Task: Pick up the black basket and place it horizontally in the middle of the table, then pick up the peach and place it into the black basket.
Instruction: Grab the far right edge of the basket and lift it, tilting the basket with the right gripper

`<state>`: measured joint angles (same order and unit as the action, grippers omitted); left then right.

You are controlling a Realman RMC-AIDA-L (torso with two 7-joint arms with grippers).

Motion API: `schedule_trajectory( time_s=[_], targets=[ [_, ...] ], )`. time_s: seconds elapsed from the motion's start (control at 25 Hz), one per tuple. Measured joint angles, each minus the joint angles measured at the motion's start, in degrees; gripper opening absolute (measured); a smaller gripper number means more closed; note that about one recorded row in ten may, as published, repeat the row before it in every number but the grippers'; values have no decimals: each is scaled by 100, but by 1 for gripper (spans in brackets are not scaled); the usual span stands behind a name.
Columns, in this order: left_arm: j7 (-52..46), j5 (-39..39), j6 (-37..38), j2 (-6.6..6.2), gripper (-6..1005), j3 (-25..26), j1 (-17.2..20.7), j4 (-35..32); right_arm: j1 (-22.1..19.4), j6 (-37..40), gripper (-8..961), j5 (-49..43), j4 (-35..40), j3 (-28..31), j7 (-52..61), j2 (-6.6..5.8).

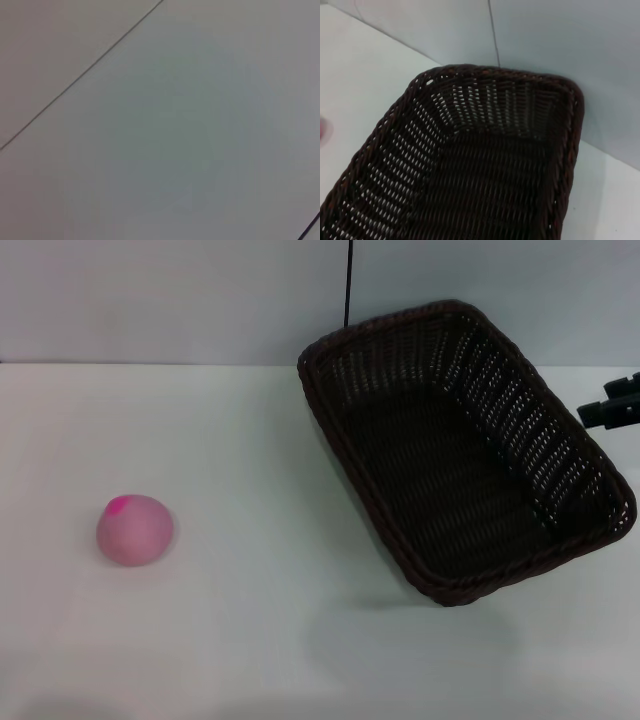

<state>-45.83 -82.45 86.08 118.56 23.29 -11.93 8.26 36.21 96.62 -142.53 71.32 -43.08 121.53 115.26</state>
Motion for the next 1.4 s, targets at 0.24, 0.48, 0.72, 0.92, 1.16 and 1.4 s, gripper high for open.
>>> schedule_trajectory(
  time_s=[0.24, 0.48, 0.72, 0.92, 1.16, 1.4],
  targets=[
    [-23, 0, -49, 0, 826, 0, -17, 0, 24, -199, 537, -16, -270, -132, -39, 2],
    [-23, 0, -114, 0, 826, 0, -22, 0, 39, -399, 747, -22, -494, -290, -48, -9],
    [-46, 0, -127, 0, 827, 0, -30, 0, 77, -780, 745, -27, -868, -383, -131, 11],
    [-82, 1, -164, 0, 827, 0, -30, 0, 96, -1081, 727, -29, -1044, -433, -173, 124],
    [-84, 1, -241, 0, 826, 0, -29, 0, 107, -1355, 695, 17, -1292, -456, -225, 154],
    [-85, 1, -301, 0, 826, 0, -34, 0, 88, -1372, 534, 134, -1325, -427, -289, 158]
  ],
)
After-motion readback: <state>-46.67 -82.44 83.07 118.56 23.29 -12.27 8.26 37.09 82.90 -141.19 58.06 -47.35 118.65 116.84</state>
